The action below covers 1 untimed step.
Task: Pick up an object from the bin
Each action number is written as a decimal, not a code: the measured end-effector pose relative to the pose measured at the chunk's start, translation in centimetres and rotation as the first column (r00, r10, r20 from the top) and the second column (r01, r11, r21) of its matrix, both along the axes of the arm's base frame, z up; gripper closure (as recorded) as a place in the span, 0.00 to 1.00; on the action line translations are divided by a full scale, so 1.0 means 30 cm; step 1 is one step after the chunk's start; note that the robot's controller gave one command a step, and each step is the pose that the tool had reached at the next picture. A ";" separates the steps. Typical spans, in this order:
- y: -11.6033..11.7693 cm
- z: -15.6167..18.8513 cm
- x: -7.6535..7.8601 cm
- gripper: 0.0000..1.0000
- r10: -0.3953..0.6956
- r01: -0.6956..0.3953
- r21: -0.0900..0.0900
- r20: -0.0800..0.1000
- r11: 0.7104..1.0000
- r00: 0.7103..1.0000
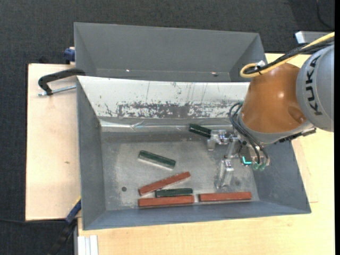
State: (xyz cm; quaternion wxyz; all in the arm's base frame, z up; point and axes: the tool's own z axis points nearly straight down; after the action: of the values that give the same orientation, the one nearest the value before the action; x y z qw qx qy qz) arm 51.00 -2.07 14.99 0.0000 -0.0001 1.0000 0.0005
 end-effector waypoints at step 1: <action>0.000 0.001 0.001 0.00 0.000 0.000 0.000 0.001 1.000 1.000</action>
Offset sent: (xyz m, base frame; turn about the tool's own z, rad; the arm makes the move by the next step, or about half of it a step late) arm -0.0030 0.0663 -0.0799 0.0018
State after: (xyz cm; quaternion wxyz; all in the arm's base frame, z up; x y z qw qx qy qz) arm 51.03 -2.07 15.02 0.0004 -0.0003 1.0000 0.0005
